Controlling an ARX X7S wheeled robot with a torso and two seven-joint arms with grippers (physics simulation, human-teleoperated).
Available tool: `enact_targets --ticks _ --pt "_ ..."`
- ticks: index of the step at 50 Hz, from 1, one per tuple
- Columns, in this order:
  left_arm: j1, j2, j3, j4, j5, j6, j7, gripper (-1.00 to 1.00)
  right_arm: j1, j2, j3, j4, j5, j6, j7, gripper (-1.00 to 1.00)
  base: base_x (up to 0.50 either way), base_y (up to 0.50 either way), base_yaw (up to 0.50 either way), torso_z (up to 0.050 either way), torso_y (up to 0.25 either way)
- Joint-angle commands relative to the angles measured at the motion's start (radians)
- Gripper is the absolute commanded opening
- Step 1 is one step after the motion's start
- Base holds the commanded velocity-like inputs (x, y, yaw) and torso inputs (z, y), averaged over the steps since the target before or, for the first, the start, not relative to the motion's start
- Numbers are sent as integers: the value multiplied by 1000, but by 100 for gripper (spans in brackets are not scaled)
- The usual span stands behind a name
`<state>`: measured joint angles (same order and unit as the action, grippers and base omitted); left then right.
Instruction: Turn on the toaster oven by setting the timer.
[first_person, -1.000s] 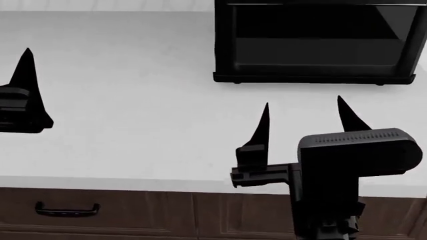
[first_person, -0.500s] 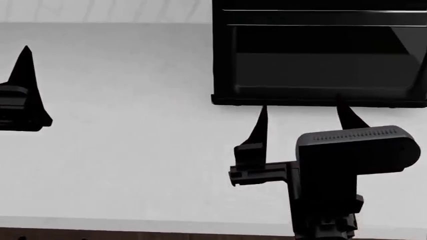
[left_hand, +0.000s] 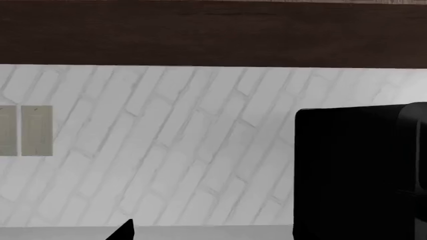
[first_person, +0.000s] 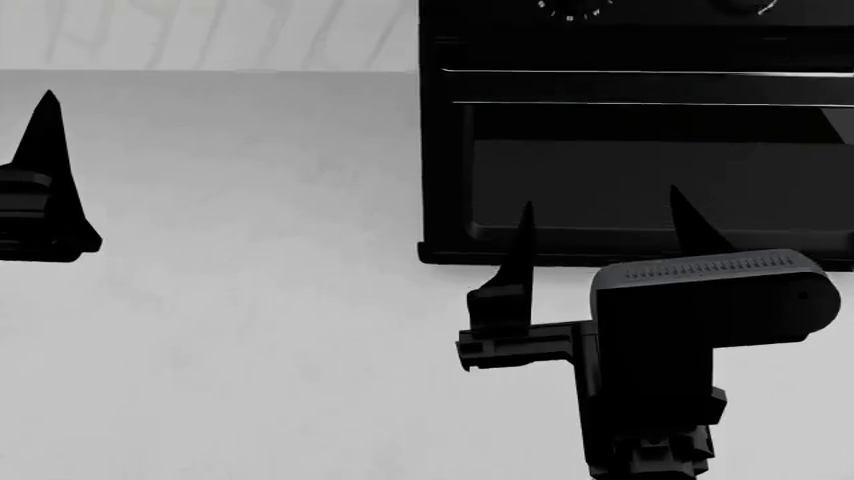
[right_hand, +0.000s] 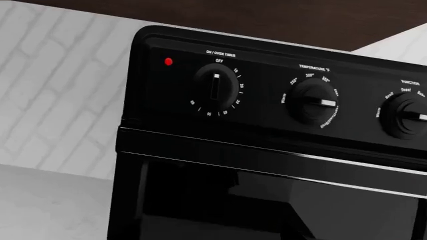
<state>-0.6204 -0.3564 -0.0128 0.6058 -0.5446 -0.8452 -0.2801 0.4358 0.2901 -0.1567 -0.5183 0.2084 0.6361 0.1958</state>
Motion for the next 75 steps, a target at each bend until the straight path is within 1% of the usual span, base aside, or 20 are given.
enact_targets --ticks 1,10,17,24,36,44,57,66,75 --pt "-3 -3 0 2 -6 -4 -5 100 0 2 -2 2 4 -2 4 100 234 0 0 0 0" --pt "-1 -5 0 1 -10 2 -6 100 -1 4 -8 1 2 1 11 100 157 0 0 0 2" --pt "4 -7 5 -1 -8 9 -6 100 26 13 -9 -32 -1 60 27 100 0 0 0 0 0" --pt "12 -6 7 -2 -10 14 -7 100 114 27 -21 -92 4 212 42 100 0 0 0 0 0" --pt "19 -7 12 -7 -8 28 -8 100 224 25 -32 -93 22 307 35 100 0 0 0 0 0" --pt "7 -10 8 -1 -18 15 -14 100 297 15 -14 -75 38 348 33 100 0 0 0 0 0" --pt "2 -16 12 -9 -18 23 -13 100 377 -6 11 21 62 338 15 100 0 0 0 0 0" --pt "3 -19 18 -10 -17 26 -15 100 470 -12 -18 88 63 355 -1 100 0 0 0 0 0" --pt "4 -24 14 -7 -22 25 -18 100 504 -25 -31 161 66 328 -16 100 0 0 0 0 0"
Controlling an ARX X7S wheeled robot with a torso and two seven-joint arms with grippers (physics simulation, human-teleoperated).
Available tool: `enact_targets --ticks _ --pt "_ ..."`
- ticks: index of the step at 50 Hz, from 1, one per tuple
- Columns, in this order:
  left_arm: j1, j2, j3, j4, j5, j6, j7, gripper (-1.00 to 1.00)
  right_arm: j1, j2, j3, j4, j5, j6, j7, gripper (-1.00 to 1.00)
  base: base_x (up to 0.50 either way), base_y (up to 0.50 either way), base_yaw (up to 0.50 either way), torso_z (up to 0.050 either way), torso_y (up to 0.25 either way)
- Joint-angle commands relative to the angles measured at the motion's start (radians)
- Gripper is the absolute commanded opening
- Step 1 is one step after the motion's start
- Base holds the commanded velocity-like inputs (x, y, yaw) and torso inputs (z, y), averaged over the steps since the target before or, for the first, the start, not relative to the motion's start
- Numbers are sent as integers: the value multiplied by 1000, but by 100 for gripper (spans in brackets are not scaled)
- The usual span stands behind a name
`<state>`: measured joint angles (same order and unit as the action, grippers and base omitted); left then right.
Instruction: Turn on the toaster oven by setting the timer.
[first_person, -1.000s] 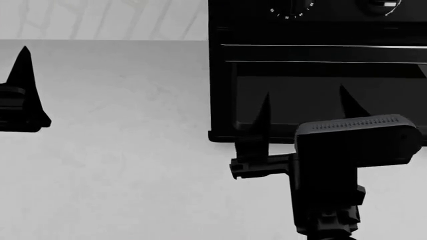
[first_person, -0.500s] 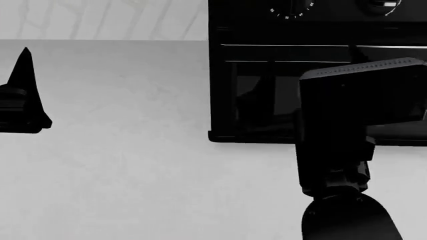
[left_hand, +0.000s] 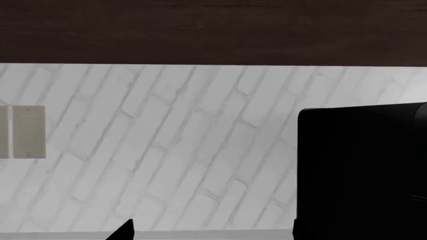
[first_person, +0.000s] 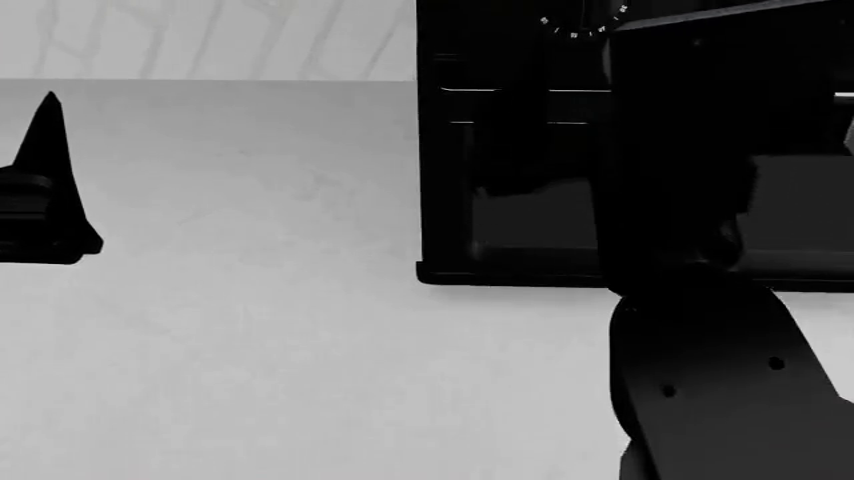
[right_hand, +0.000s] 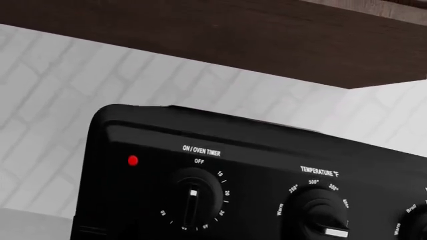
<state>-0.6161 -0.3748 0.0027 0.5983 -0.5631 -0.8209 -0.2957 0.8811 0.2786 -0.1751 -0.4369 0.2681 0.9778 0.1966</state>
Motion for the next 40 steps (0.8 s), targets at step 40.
enact_targets --ticks 40 --pt "-7 -19 0 -17 -7 19 -8 100 125 -30 -49 323 -12 -134 -38 100 0 0 0 0 0"
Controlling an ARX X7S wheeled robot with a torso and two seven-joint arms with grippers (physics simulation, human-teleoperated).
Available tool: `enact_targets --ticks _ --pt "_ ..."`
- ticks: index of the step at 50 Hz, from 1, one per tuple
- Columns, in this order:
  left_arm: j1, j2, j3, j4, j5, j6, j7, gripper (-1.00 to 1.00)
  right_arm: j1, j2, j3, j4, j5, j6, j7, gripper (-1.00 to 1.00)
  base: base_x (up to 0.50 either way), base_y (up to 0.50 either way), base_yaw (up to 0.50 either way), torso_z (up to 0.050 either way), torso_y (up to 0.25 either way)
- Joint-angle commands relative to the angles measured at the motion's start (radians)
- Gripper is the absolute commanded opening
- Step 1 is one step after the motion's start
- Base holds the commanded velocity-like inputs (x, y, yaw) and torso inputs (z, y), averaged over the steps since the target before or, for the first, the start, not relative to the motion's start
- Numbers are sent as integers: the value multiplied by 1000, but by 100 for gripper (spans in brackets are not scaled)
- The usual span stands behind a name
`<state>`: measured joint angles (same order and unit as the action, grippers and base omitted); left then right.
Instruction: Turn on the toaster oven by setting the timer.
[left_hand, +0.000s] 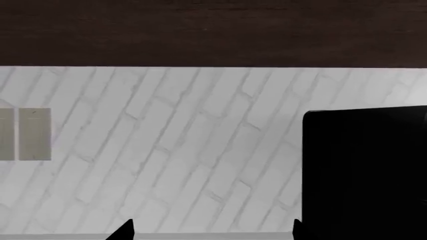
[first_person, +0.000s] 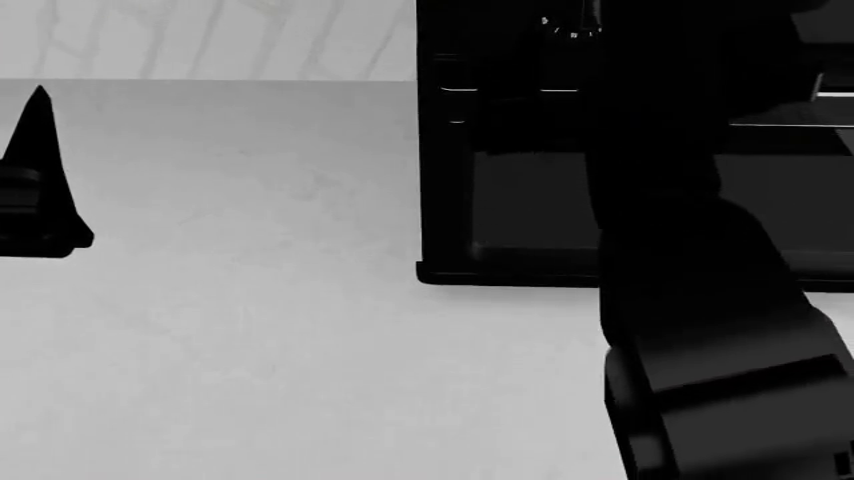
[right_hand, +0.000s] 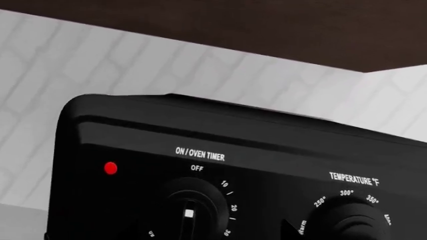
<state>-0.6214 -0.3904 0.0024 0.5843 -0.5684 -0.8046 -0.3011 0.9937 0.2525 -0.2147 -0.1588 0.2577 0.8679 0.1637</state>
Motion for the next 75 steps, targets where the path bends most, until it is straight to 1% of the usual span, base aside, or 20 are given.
enact_targets --ticks 1,15,36,37,57,67,75 --pt "-2 -4 0 -3 -2 3 -3 100 12 -4 -9 45 -1 -24 -5 100 0 0 0 0 0" --pt "3 -11 -5 -7 -4 11 -4 100 30 -20 -29 157 -7 -91 -20 100 0 0 0 0 0" --pt "-4 -16 1 -3 -8 6 -14 100 52 -19 -40 193 -3 -104 -25 100 12 1 7 0 0" --pt "-5 -16 1 -2 -9 5 -14 100 53 -18 -41 186 -4 -99 -22 -100 16 0 10 0 0" --pt "-10 -21 5 15 -22 -7 -25 100 76 -9 -47 118 11 -43 -11 -100 16 0 8 2 0" --pt "-4 -26 1 35 -34 -16 -32 100 66 -23 19 52 47 -17 26 -100 3 0 3 1 0" --pt "-8 -28 -1 40 -40 -19 -36 100 79 -34 43 20 68 3 41 -100 -6 0 -2 0 3"
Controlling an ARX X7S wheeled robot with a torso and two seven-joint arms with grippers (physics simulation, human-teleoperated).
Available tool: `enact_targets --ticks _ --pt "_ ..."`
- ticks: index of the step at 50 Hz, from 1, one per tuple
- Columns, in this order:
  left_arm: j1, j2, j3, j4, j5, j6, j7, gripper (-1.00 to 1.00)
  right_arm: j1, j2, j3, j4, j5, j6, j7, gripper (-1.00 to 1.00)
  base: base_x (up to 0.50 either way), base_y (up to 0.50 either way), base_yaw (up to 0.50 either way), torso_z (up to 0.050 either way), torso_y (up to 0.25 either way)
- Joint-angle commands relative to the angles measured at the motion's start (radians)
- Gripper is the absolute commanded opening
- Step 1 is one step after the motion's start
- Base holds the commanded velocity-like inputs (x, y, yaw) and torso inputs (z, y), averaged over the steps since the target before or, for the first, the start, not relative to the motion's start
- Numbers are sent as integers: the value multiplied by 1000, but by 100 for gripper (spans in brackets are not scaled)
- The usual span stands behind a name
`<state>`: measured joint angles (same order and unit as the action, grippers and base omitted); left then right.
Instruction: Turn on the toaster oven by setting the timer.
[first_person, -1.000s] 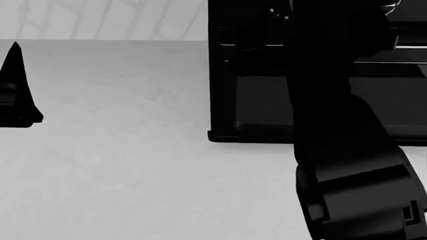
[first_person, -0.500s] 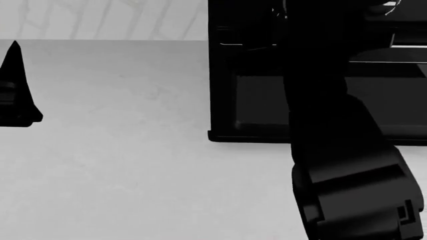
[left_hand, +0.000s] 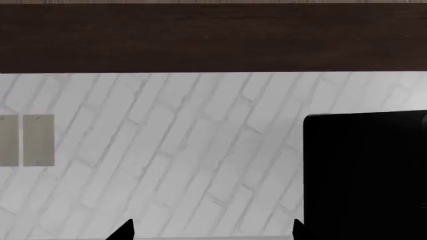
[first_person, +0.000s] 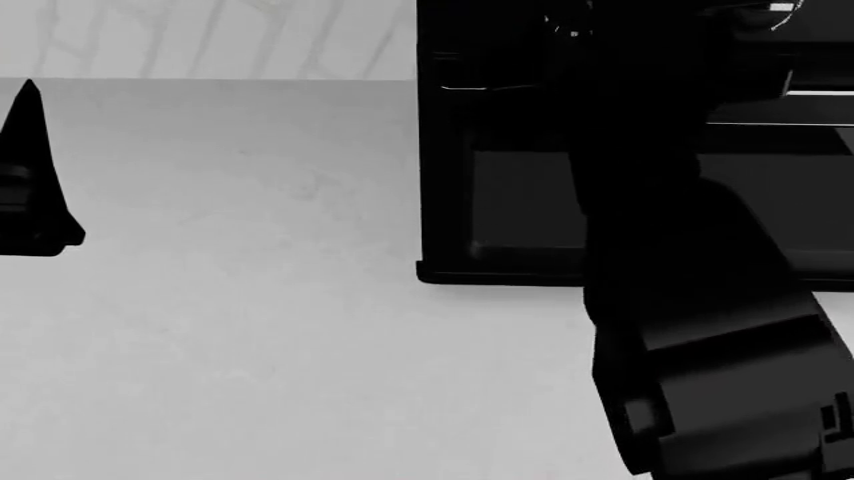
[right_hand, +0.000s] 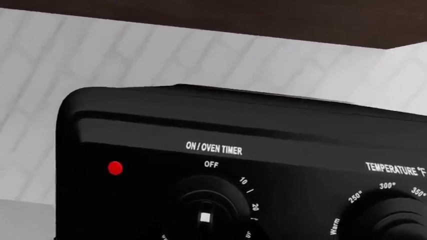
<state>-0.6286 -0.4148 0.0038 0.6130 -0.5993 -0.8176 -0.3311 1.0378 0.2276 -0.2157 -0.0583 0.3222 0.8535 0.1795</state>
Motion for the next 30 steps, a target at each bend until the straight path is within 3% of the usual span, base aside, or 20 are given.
enact_targets --ticks 1,30 --pt "-1 -3 -3 13 -11 -7 -7 100 35 -11 47 -81 5 17 26 -100 0 0 -3 0 11" --pt "-3 -14 -7 6 -17 5 -10 100 16 -128 298 -114 139 -6 151 -100 -7 -1 -4 1 5"
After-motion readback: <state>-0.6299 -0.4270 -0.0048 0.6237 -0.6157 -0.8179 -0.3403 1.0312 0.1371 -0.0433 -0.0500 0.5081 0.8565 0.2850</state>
